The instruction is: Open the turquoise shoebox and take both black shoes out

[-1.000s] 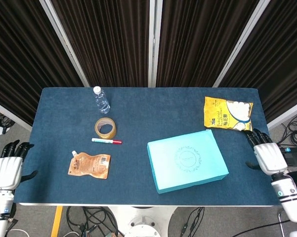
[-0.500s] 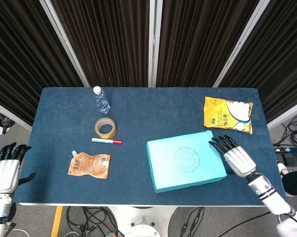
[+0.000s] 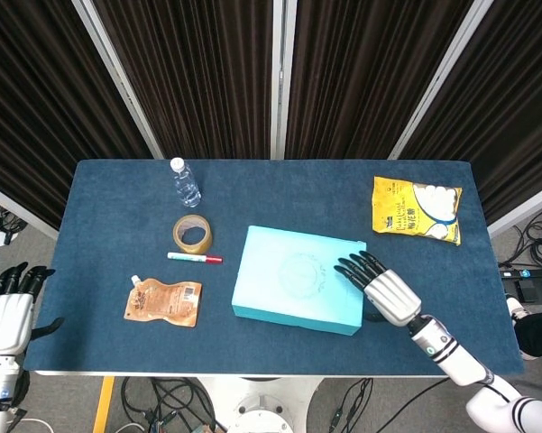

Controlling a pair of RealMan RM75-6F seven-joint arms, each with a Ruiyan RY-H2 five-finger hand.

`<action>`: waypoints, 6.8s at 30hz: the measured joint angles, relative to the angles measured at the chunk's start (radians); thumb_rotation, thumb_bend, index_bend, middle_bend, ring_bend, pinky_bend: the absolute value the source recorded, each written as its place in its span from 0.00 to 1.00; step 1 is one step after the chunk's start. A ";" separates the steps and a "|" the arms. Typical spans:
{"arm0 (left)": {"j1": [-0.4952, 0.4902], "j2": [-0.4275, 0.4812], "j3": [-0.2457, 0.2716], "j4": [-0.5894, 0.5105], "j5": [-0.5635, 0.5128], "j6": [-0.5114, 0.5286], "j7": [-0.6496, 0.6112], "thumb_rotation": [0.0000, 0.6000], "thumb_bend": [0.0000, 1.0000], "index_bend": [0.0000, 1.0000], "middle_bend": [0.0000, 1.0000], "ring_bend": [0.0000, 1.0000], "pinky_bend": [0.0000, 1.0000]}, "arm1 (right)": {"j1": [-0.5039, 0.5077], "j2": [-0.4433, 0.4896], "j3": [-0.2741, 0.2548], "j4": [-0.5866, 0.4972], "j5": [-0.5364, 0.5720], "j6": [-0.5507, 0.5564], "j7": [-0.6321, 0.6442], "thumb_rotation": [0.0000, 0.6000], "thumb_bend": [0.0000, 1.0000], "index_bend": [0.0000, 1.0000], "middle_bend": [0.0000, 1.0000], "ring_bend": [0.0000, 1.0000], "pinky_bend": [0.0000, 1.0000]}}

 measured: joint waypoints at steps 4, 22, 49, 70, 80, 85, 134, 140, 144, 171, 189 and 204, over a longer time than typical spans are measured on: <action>-0.003 -0.006 0.000 0.007 0.005 -0.002 -0.006 1.00 0.02 0.23 0.18 0.08 0.12 | 0.009 -0.007 0.003 -0.026 0.005 0.000 -0.015 1.00 0.00 0.00 0.08 0.00 0.00; 0.002 0.003 -0.003 -0.015 0.003 0.005 0.011 1.00 0.02 0.23 0.18 0.08 0.12 | 0.051 0.019 -0.006 0.113 0.023 -0.025 -0.028 1.00 0.00 0.00 0.11 0.00 0.00; 0.008 0.021 -0.001 -0.051 0.007 0.010 0.025 1.00 0.02 0.23 0.18 0.08 0.12 | 0.107 -0.313 -0.039 0.684 -0.033 0.234 0.169 1.00 0.32 0.38 0.27 0.17 0.10; -0.003 0.026 -0.002 -0.058 0.025 0.005 0.034 1.00 0.02 0.23 0.18 0.08 0.12 | 0.072 -0.358 0.013 0.696 0.121 0.209 0.656 1.00 0.62 0.47 0.34 0.28 0.25; -0.016 0.033 -0.007 -0.065 0.036 0.000 0.041 1.00 0.02 0.23 0.18 0.08 0.12 | 0.072 -0.264 0.076 0.437 0.242 0.042 0.967 1.00 0.61 0.45 0.34 0.29 0.25; -0.022 0.038 -0.010 -0.067 0.043 0.000 0.040 1.00 0.02 0.23 0.18 0.08 0.12 | 0.082 -0.173 0.105 0.263 0.306 -0.092 1.124 1.00 0.61 0.43 0.34 0.29 0.25; -0.025 0.044 -0.009 -0.042 0.080 0.032 -0.017 1.00 0.02 0.23 0.18 0.08 0.12 | 0.367 0.252 0.247 -0.072 0.492 -0.985 0.991 1.00 0.00 0.00 0.00 0.00 0.00; -0.027 0.041 -0.008 -0.044 0.083 0.034 -0.011 1.00 0.02 0.23 0.18 0.08 0.12 | 0.374 0.371 0.192 -0.156 0.532 -1.011 0.752 1.00 0.00 0.00 0.00 0.00 0.00; -0.026 0.041 -0.009 -0.049 0.083 0.037 -0.006 1.00 0.02 0.23 0.18 0.08 0.12 | 0.349 0.433 0.180 -0.260 0.548 -0.948 0.657 1.00 0.00 0.00 0.07 0.02 0.03; -0.002 0.022 0.000 0.002 0.087 0.064 -0.071 1.00 0.02 0.23 0.18 0.08 0.12 | 0.363 0.152 0.144 -0.538 0.933 -0.384 -0.525 1.00 0.03 0.26 0.27 0.21 0.20; -0.007 0.018 -0.004 0.013 0.090 0.061 -0.083 1.00 0.02 0.23 0.18 0.08 0.12 | 0.427 0.008 0.137 -0.534 1.113 -0.216 -0.855 1.00 0.06 0.26 0.29 0.26 0.22; -0.011 0.015 -0.007 0.021 0.084 0.052 -0.089 1.00 0.02 0.23 0.18 0.08 0.11 | 0.438 -0.080 0.114 -0.442 1.087 -0.155 -0.983 1.00 0.56 0.58 0.51 0.56 0.27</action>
